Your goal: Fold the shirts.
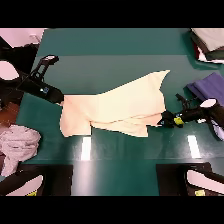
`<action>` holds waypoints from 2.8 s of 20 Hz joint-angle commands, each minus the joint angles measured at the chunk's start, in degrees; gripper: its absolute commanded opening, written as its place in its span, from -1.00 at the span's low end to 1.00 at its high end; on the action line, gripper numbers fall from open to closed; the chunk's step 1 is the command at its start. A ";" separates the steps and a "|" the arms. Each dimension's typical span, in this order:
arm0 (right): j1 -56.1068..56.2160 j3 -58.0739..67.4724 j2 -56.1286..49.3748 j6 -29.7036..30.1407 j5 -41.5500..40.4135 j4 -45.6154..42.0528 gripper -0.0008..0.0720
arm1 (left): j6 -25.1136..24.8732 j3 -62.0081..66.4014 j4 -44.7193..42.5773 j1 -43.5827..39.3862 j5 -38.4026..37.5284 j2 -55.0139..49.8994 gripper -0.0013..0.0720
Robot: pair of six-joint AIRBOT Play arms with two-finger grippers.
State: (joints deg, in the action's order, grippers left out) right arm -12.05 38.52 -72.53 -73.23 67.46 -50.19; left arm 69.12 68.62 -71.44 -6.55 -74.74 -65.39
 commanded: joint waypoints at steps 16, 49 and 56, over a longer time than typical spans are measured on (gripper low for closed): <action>-17.27 61.88 29.81 -6.38 -0.63 0.94 -0.94 | 4.48 53.05 -2.64 -0.02 -2.16 11.32 -0.89; 5.84 59.10 -15.10 -12.57 8.37 -22.80 -0.15 | 11.69 37.57 -0.74 10.67 -12.11 -30.62 0.52; 6.32 59.08 -10.08 -11.06 13.75 -22.82 -0.15 | 6.21 17.57 16.70 23.80 -14.43 -28.87 0.52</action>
State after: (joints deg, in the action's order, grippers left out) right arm -6.31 97.62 -84.36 -85.06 79.35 -73.01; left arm 78.41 94.70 -60.73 12.93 -88.75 -95.42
